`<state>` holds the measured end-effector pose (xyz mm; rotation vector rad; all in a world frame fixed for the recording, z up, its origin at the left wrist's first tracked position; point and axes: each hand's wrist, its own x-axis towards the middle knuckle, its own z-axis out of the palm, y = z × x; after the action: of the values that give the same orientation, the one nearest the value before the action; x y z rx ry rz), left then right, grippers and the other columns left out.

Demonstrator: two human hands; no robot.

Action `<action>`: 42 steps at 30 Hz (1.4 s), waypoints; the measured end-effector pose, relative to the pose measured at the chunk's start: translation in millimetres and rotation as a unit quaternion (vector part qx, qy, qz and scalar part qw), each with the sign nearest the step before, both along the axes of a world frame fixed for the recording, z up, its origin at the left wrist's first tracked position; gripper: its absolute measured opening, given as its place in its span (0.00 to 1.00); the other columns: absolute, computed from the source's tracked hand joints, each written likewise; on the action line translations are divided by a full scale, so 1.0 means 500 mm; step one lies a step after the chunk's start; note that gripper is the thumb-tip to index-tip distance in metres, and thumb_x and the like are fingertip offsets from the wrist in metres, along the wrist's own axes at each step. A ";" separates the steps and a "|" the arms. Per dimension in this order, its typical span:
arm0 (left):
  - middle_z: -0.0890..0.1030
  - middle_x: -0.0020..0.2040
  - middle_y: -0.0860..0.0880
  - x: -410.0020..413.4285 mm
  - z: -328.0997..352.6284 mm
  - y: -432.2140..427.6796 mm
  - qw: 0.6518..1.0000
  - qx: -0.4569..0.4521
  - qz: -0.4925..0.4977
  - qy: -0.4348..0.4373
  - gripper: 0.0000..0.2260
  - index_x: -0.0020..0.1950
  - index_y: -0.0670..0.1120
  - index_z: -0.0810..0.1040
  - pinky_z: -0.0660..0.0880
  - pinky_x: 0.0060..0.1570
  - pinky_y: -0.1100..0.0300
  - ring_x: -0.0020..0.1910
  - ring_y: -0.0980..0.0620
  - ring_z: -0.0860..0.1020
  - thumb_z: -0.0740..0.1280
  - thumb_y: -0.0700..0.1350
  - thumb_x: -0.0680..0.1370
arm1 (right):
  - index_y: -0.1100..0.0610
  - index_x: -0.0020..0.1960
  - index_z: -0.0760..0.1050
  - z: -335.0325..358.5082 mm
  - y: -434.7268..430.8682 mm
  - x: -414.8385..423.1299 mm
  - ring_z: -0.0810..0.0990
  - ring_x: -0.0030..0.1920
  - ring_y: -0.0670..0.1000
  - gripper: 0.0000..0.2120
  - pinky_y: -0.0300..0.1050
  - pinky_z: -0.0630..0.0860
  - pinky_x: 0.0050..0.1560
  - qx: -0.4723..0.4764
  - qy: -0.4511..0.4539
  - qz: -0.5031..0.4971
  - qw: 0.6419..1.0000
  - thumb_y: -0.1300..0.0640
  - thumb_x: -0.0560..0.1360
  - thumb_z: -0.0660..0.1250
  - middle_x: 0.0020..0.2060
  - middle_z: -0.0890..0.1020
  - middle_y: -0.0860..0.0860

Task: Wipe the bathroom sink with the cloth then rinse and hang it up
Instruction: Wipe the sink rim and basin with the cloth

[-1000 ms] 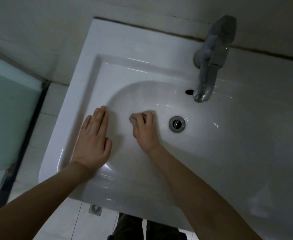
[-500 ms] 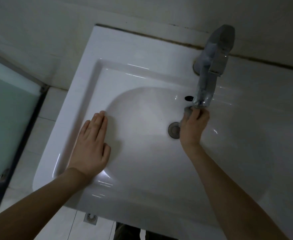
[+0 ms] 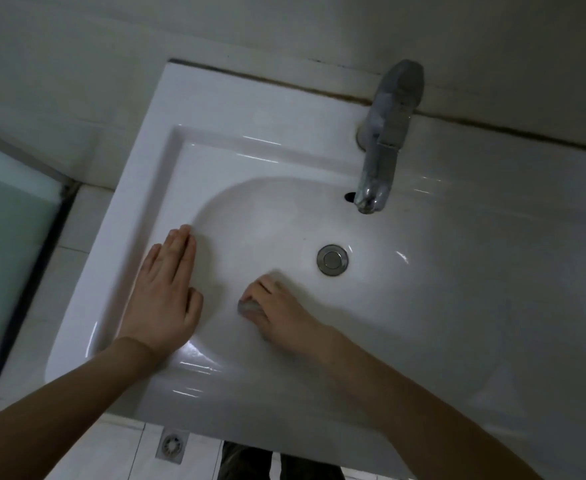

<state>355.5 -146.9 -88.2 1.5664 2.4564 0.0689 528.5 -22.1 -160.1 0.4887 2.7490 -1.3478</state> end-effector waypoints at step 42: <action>0.81 0.53 0.48 0.117 0.212 0.199 0.945 0.164 0.124 -0.253 0.16 0.64 0.46 0.74 0.74 0.57 0.55 0.52 0.51 0.78 0.64 0.47 0.78 | 0.60 0.48 0.78 0.261 0.055 0.244 0.74 0.31 0.47 0.03 0.33 0.71 0.32 -0.257 0.109 -0.575 0.769 0.65 0.76 0.67 0.34 0.79 0.51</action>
<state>413.9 -47.6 17.8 1.1398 2.2716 0.8497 650.6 5.4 -29.7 2.2554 1.8757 -2.3046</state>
